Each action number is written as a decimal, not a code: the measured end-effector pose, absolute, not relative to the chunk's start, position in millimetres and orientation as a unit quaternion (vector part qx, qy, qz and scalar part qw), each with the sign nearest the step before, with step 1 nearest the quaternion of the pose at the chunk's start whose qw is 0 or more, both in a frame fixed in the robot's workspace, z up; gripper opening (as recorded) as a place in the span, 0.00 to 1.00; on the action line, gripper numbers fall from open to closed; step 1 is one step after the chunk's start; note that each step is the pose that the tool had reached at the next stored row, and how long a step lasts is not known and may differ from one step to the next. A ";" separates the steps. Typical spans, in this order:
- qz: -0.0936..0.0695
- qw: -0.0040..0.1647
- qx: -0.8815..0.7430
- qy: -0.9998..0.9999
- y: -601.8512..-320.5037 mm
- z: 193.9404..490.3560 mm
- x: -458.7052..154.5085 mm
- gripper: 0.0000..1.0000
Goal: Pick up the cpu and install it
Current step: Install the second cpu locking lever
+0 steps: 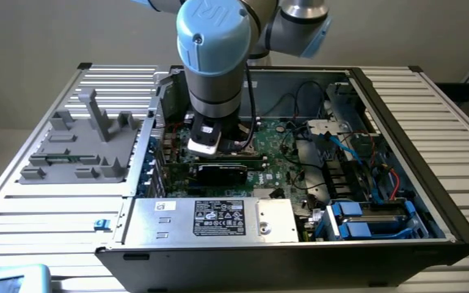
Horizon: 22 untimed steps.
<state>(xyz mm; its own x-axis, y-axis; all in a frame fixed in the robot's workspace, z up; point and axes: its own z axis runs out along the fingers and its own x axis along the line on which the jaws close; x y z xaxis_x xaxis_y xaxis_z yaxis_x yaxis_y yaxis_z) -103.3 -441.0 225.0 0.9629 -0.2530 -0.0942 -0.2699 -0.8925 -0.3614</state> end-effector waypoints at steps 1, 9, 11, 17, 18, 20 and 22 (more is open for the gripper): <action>0.022 0.189 -0.973 0.134 -441.0 223.4 -103.4 0.11; 0.022 0.189 -0.972 0.134 -440.9 213.1 -107.6 0.11; 0.022 0.189 -0.972 0.134 -440.9 211.5 -108.5 0.11; 0.022 0.189 -0.972 0.134 -440.6 207.6 -110.6 0.11; 0.022 0.189 -0.972 0.134 -440.1 207.3 -110.7 0.11; 0.022 0.189 -0.972 0.134 -439.0 207.0 -110.7 0.11; 0.022 0.189 -0.973 0.134 -438.9 206.7 -110.7 0.11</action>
<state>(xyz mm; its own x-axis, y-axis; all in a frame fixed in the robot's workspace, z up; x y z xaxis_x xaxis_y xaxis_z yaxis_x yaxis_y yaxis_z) -110.7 -438.9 206.7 0.9630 -0.2527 -0.0939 -0.2695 -0.8925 -0.3617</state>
